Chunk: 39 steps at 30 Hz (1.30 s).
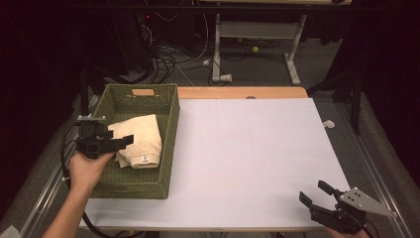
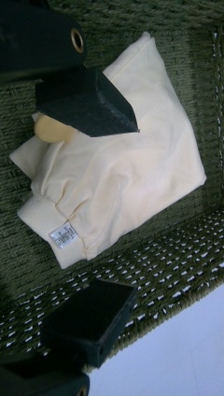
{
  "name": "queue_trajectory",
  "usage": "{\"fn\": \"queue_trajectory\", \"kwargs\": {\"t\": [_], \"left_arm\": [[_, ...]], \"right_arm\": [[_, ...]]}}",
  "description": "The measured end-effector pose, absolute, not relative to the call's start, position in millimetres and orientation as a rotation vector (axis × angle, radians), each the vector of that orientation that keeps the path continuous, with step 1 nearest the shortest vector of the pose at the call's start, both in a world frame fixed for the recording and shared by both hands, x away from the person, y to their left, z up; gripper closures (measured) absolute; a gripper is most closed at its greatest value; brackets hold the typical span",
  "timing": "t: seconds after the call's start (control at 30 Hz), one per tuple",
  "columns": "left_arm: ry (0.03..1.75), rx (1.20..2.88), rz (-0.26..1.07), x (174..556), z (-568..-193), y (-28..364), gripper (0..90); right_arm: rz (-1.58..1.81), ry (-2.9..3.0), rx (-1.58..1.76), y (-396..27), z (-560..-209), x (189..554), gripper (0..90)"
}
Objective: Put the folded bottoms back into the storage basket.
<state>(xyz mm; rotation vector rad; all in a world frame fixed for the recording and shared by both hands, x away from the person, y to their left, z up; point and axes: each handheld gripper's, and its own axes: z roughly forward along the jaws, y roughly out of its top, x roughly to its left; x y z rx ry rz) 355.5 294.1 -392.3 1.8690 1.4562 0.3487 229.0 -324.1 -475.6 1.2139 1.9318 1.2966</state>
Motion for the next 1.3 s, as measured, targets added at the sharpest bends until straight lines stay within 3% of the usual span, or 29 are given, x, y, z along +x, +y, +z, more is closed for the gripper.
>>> {"fn": "queue_trajectory", "kwargs": {"t": [1.3], "left_arm": [[1.315, 1.830, 0.355, 293.0, -398.2, 292.1, 18.3]], "right_arm": [[1.304, 1.927, 1.222, -324.6, -475.6, 229.0, 23.9]]}}
